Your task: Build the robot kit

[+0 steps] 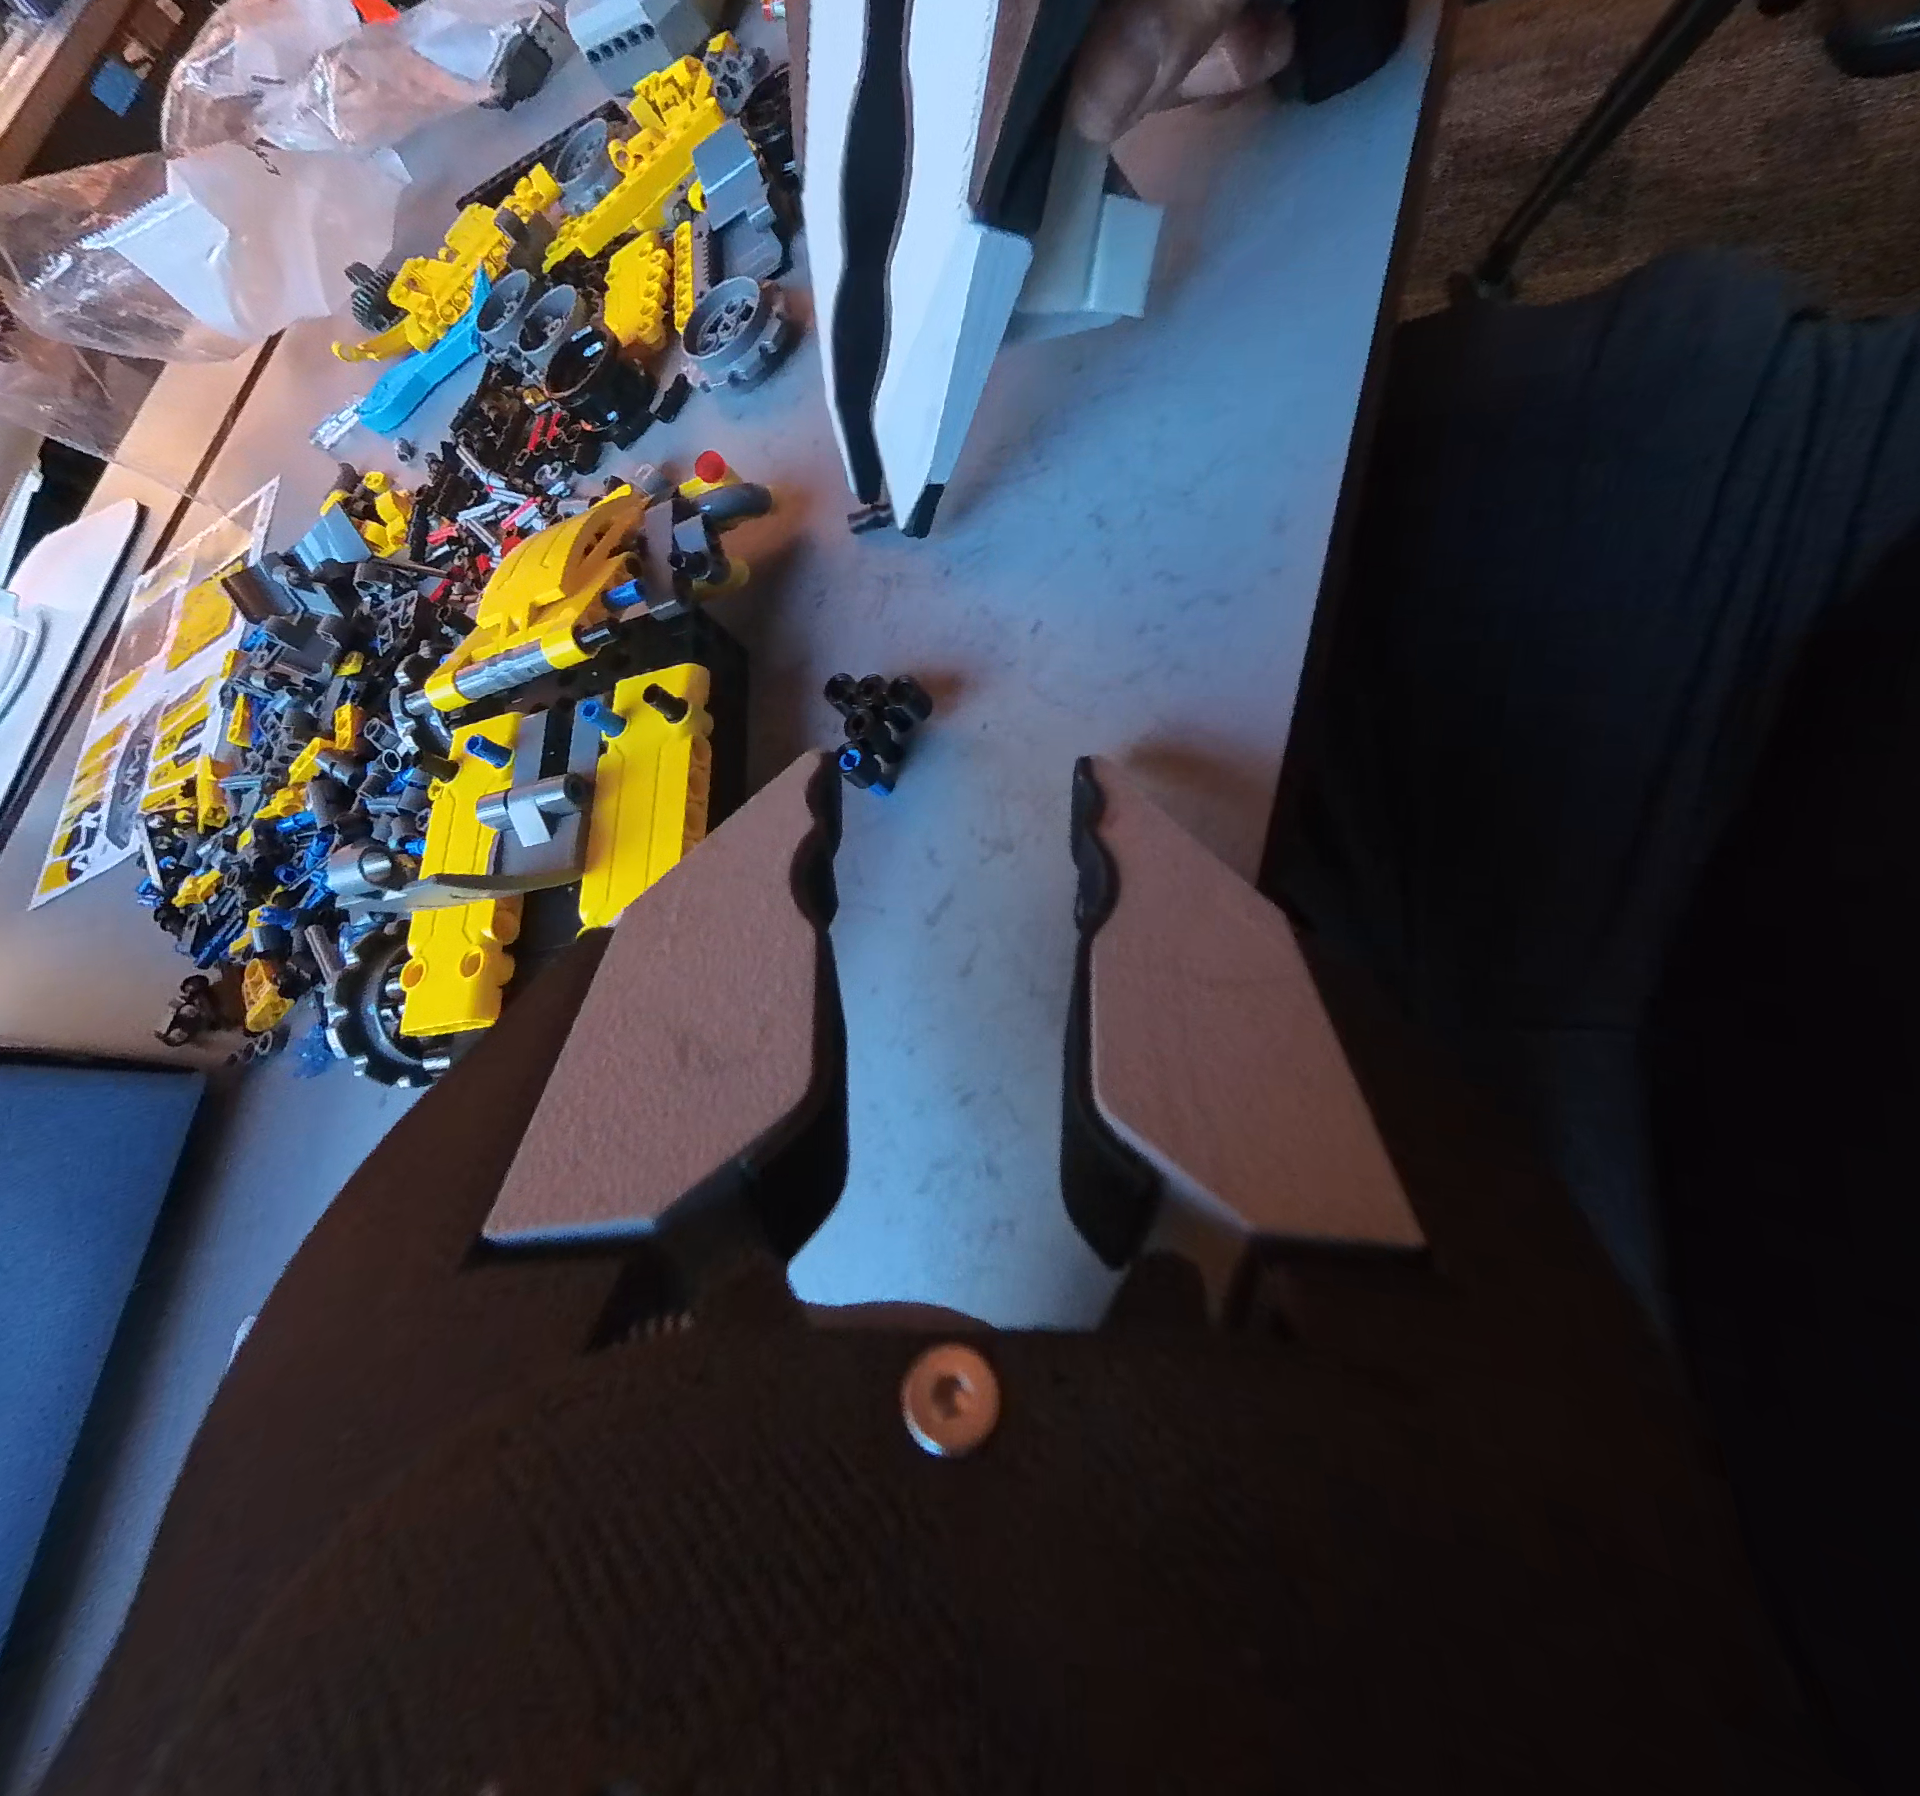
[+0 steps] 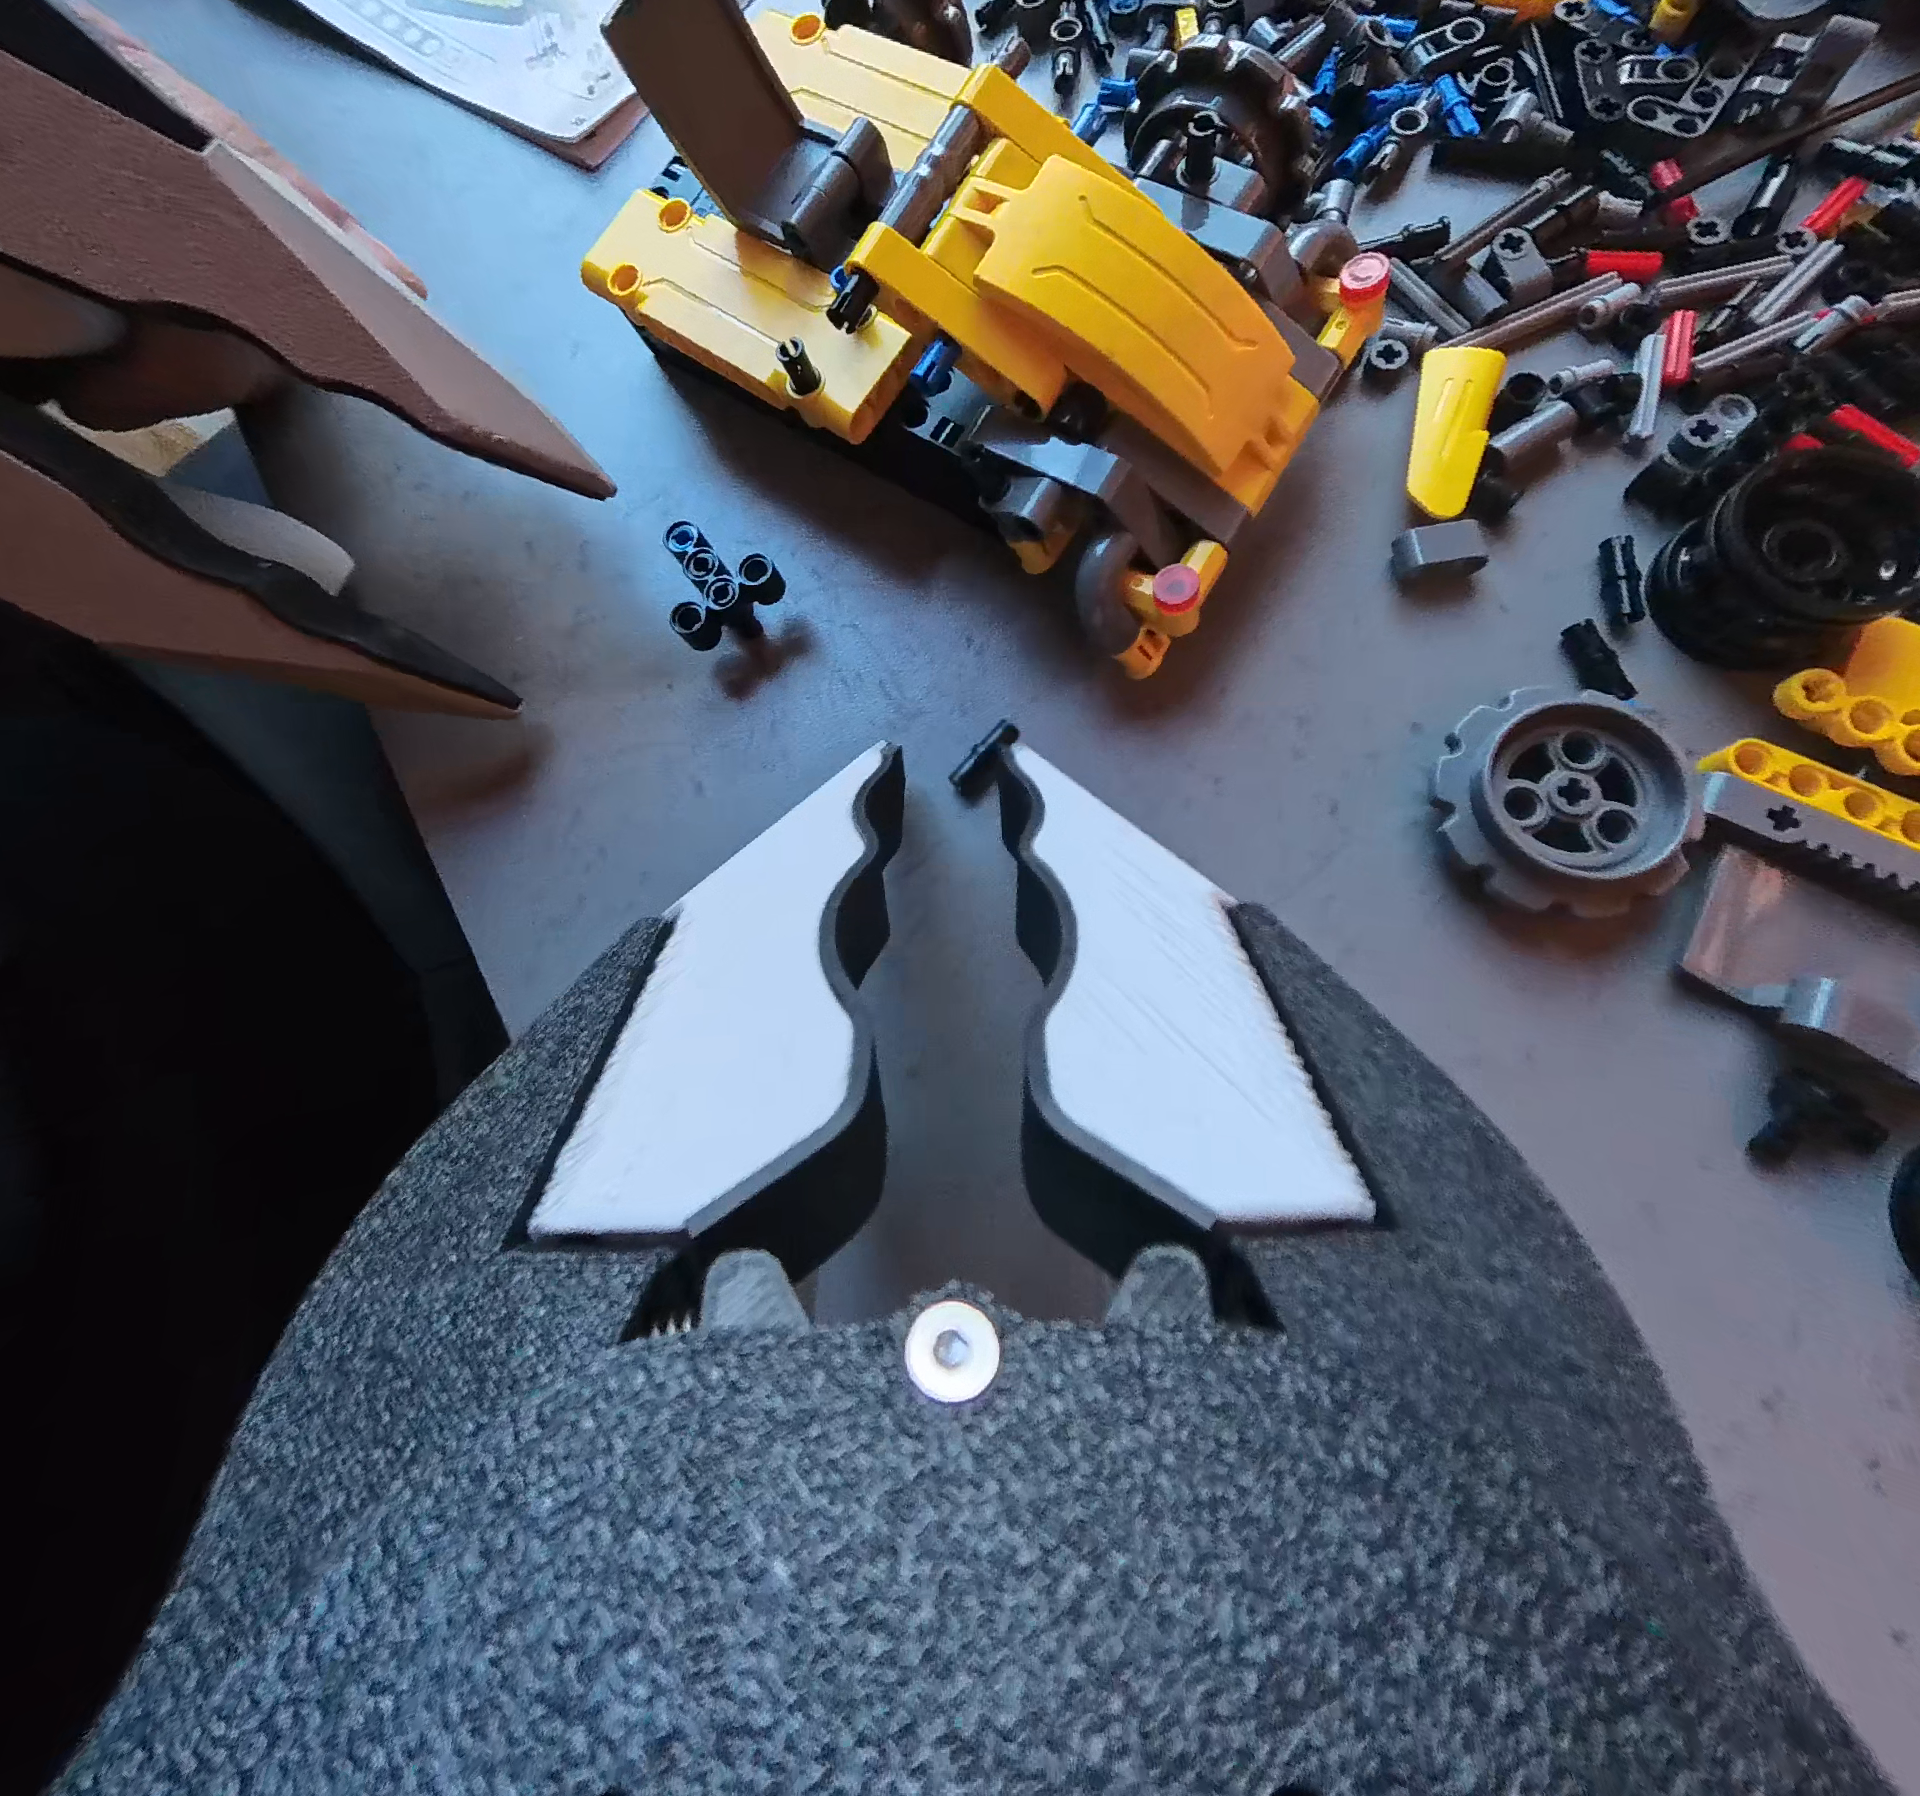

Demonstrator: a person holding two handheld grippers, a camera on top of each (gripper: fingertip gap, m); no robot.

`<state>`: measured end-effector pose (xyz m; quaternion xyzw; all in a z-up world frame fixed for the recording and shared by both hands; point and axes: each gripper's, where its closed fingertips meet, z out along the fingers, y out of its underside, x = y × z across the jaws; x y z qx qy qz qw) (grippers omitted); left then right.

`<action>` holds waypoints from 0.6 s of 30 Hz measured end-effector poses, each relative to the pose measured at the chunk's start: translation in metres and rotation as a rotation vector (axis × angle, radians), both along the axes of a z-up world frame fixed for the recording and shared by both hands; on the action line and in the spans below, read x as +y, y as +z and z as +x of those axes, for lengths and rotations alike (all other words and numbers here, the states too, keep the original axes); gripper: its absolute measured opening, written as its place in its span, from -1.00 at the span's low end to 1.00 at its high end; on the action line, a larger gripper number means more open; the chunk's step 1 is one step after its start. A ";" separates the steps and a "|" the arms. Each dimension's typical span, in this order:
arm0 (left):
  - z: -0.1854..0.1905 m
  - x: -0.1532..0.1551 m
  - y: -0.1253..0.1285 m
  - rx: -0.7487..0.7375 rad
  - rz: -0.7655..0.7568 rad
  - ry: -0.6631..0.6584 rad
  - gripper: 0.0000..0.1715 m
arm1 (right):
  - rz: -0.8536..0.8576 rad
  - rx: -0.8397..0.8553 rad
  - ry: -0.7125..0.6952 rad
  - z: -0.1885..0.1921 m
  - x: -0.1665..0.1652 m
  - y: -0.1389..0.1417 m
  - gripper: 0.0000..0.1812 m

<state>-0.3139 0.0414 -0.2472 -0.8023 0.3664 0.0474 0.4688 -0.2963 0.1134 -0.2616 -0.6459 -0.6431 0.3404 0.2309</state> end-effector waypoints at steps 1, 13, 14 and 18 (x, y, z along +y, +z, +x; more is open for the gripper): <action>0.000 0.000 0.000 0.002 0.000 0.000 -0.52 | 0.000 0.000 0.000 -0.001 0.000 0.000 -0.81; 0.001 -0.001 0.000 -0.001 -0.003 -0.005 -0.52 | -0.026 -0.019 0.010 -0.007 0.001 -0.003 -0.83; 0.001 -0.001 0.000 -0.001 -0.004 -0.005 -0.52 | -0.027 -0.020 0.010 -0.008 0.001 -0.003 -0.85; 0.001 -0.001 -0.001 0.003 -0.006 -0.005 -0.52 | -0.028 -0.022 0.018 -0.008 0.000 -0.003 -0.89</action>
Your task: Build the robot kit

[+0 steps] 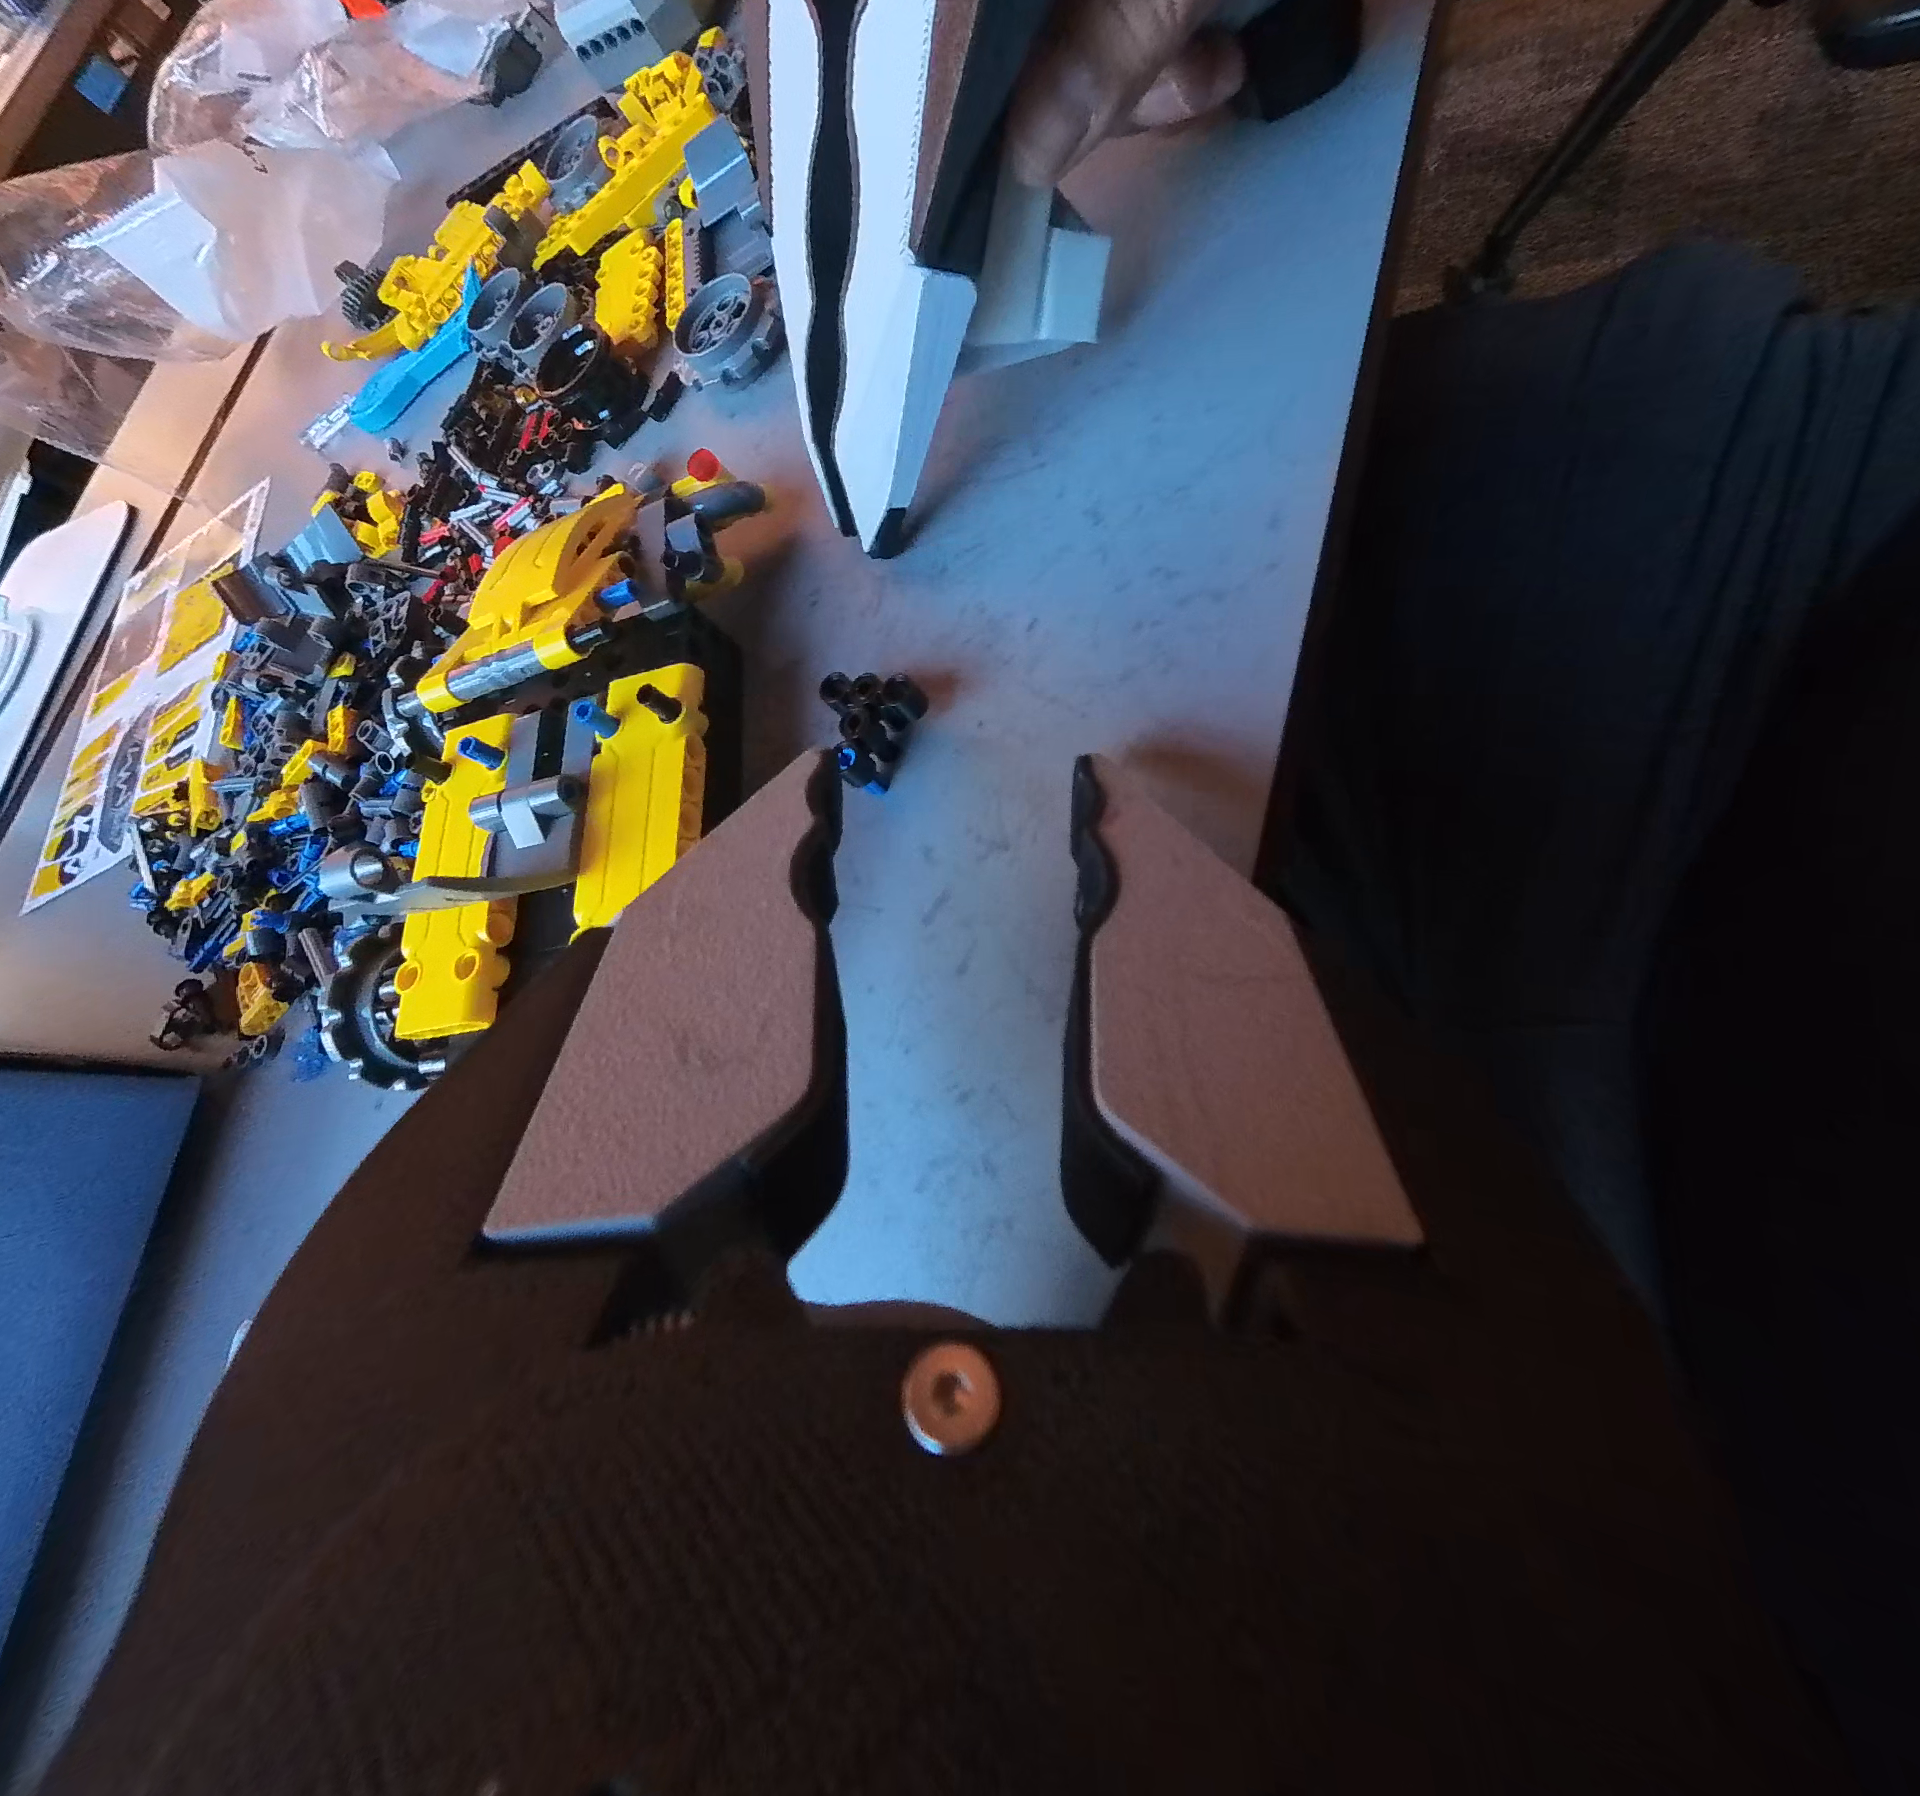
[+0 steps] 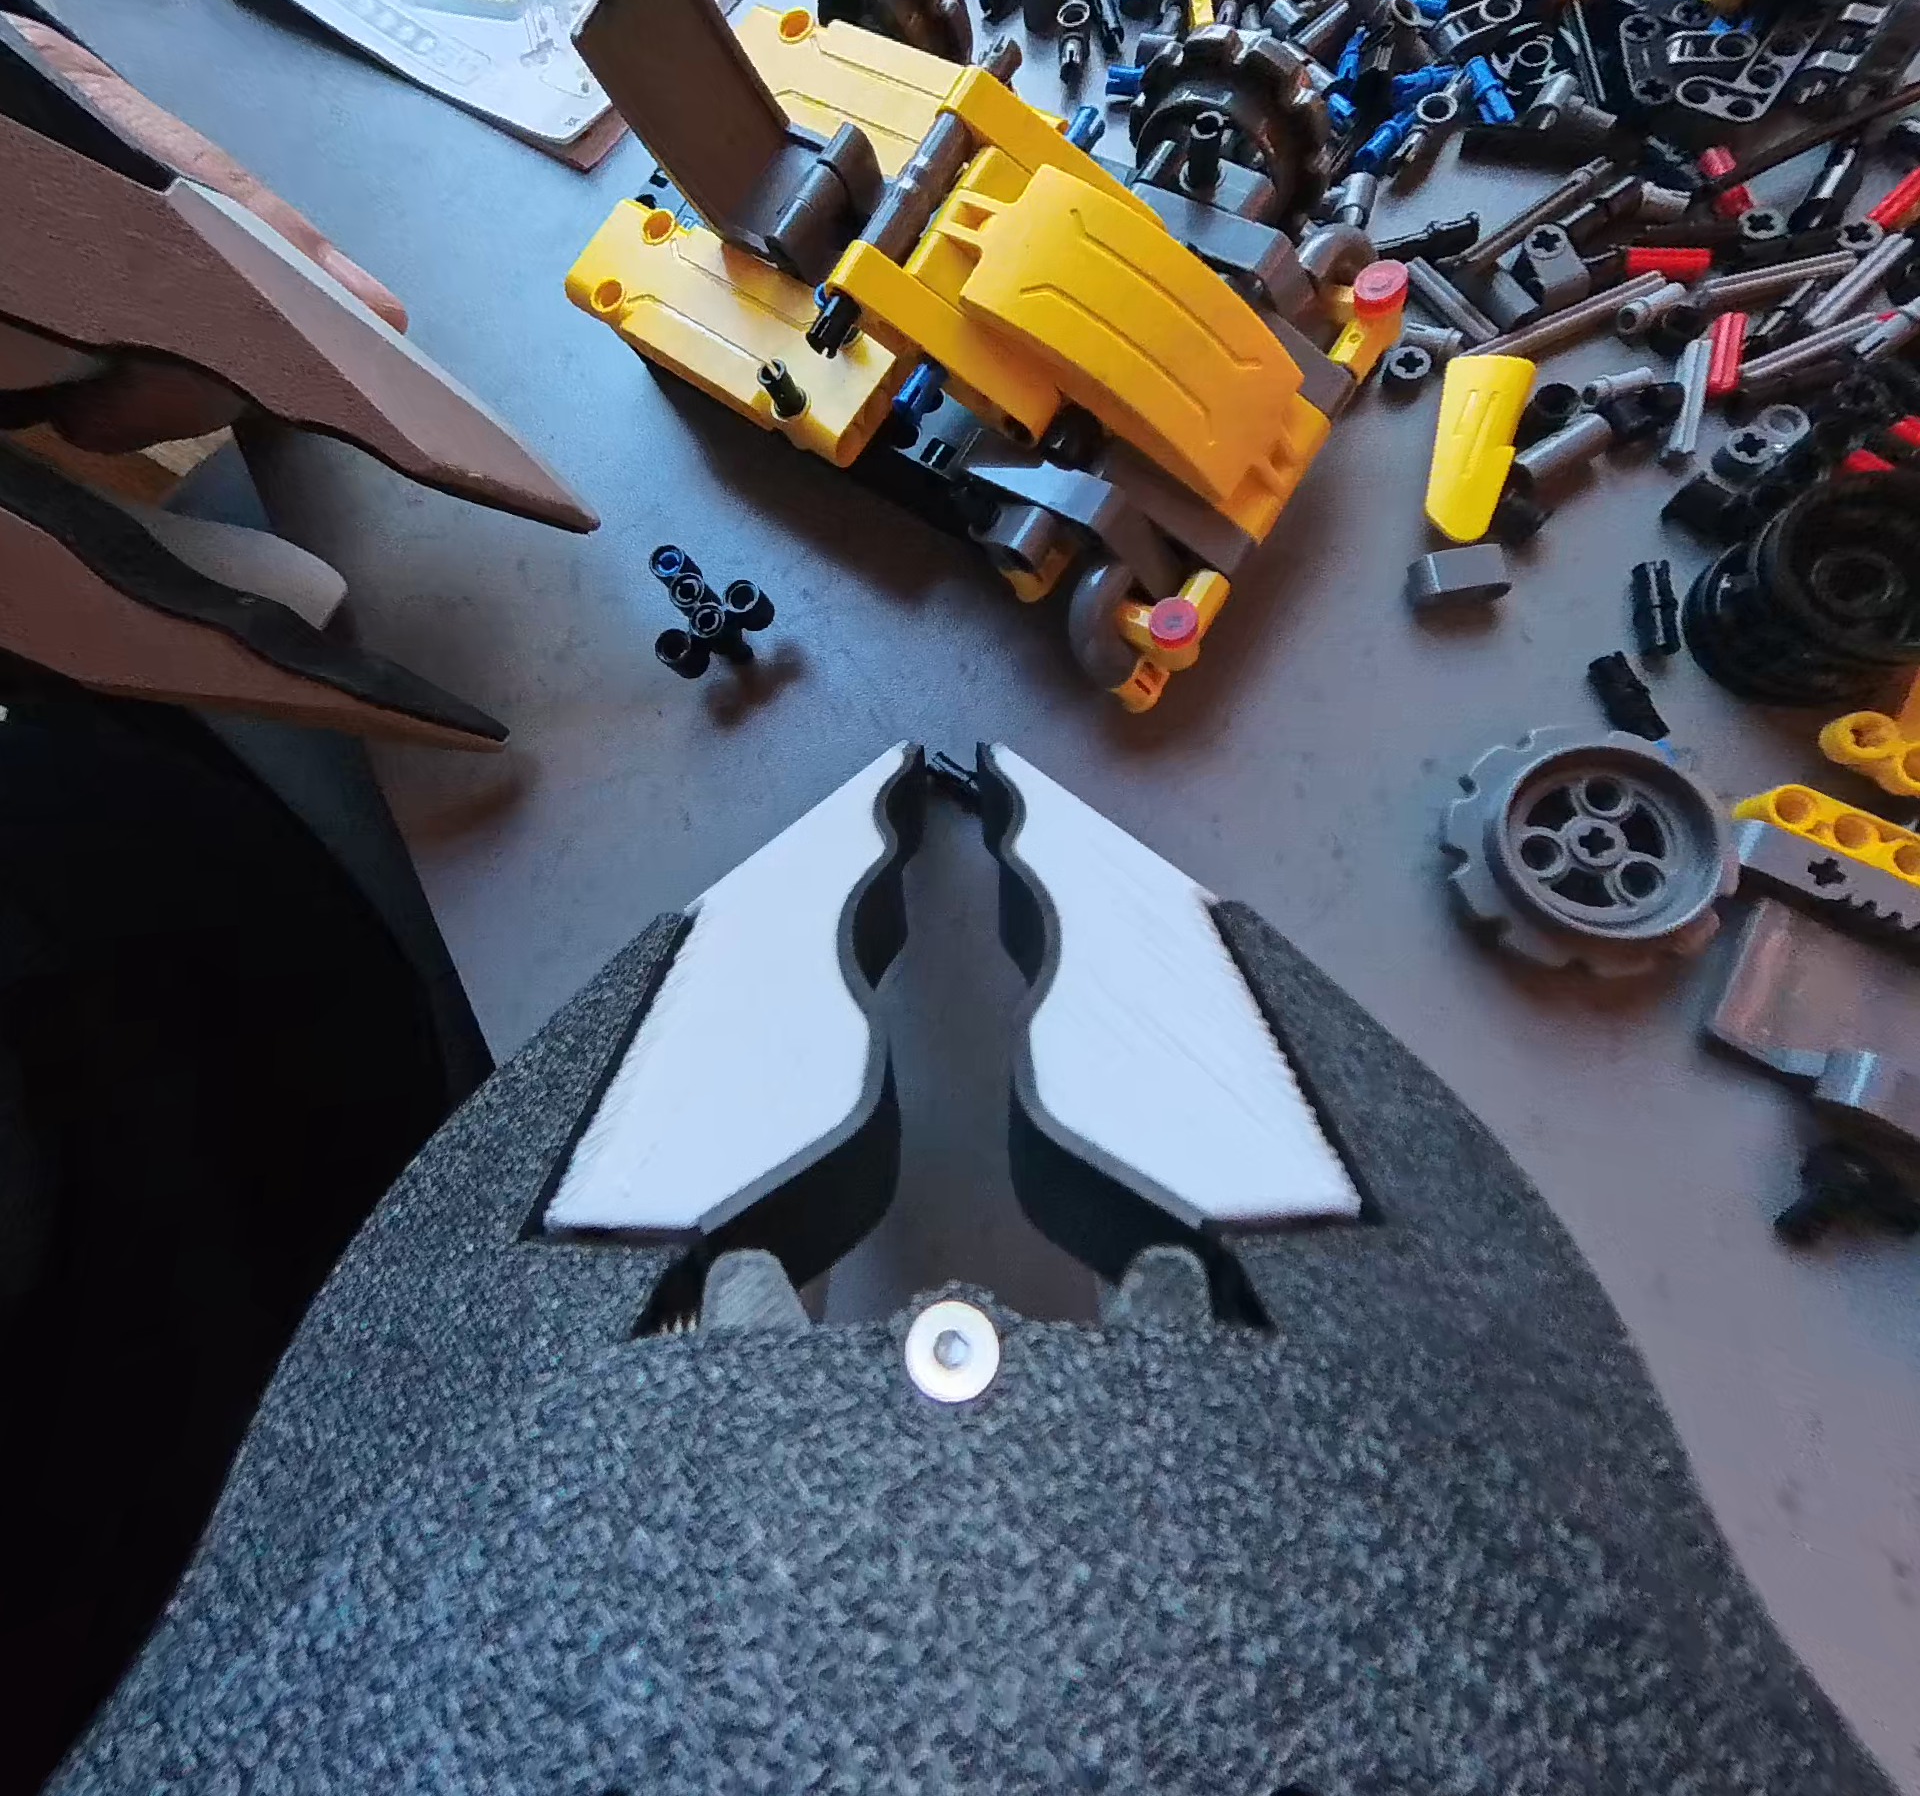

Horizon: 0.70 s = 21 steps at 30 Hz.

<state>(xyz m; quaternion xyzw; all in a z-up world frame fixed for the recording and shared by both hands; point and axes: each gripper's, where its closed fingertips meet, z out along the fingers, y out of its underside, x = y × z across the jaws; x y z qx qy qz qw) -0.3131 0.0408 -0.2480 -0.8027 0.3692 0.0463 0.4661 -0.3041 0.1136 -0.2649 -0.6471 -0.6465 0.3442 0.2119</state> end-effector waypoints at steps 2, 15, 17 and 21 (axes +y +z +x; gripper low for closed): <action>0.000 0.000 0.000 0.002 0.000 0.000 -0.52 | 0.000 0.000 0.002 0.000 0.000 0.000 -0.89; -0.003 0.000 0.003 -0.039 -0.005 0.009 -0.51 | 0.025 0.087 -0.002 0.010 0.006 0.013 -0.81; -0.003 0.001 0.001 -0.046 -0.026 0.013 -0.50 | 0.008 0.093 0.006 0.011 0.005 0.014 -0.80; -0.003 0.000 0.000 -0.034 -0.027 0.010 -0.50 | 0.033 0.049 0.049 0.010 0.000 0.007 -0.78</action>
